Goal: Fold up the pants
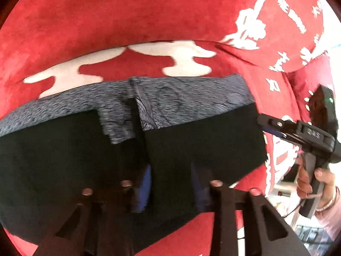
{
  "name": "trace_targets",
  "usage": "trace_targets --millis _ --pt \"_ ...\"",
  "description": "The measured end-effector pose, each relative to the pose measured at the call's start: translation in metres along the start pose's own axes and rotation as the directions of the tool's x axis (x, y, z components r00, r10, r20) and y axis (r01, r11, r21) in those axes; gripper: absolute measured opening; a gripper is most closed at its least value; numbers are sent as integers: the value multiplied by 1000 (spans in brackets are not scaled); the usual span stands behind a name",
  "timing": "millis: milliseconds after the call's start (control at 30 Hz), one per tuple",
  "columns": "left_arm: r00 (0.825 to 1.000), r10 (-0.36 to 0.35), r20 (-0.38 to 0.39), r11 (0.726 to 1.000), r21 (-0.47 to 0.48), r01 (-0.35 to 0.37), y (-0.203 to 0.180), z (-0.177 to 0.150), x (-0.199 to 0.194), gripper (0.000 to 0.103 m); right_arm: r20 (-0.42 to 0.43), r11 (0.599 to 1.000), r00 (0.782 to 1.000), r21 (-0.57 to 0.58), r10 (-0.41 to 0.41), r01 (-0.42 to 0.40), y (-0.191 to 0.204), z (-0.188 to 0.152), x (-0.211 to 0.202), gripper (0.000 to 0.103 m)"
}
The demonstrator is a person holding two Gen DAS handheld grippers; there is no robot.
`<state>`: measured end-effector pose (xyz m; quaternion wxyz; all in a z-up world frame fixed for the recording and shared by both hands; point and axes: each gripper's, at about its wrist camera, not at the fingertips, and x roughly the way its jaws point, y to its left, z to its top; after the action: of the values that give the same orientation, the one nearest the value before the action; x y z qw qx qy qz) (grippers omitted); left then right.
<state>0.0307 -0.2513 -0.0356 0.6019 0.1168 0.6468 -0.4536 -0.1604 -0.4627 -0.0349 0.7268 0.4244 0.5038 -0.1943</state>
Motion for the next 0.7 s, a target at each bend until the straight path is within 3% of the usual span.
trace_targets --millis 33,100,200,333,500,567,700 --pt "1000 -29 -6 1000 8 29 -4 0 -1 5 0 1000 1000 0 4 -4 1 0 1 59" --pt "999 -42 1 998 41 42 -12 -3 -7 5 -4 1000 1000 -6 11 -11 2 0 0 59" --pt "1000 22 19 994 111 -24 -16 -14 -14 5 -10 1000 1000 -19 16 -16 7 -2 -4 59" --pt "999 23 -23 999 42 -22 9 -31 -8 5 -9 997 999 -65 36 -36 18 -9 -12 59" --pt "1000 14 11 1000 3 -14 12 -29 -3 5 44 986 999 -166 3 4 37 1 -13 58" --pt "1000 12 17 1000 -1 -12 13 -31 -5 5 42 982 999 -187 22 -14 44 9 -7 39" --pt "999 34 38 999 -27 -33 15 -34 -9 5 6 957 999 -286 -48 48 66 19 29 30"
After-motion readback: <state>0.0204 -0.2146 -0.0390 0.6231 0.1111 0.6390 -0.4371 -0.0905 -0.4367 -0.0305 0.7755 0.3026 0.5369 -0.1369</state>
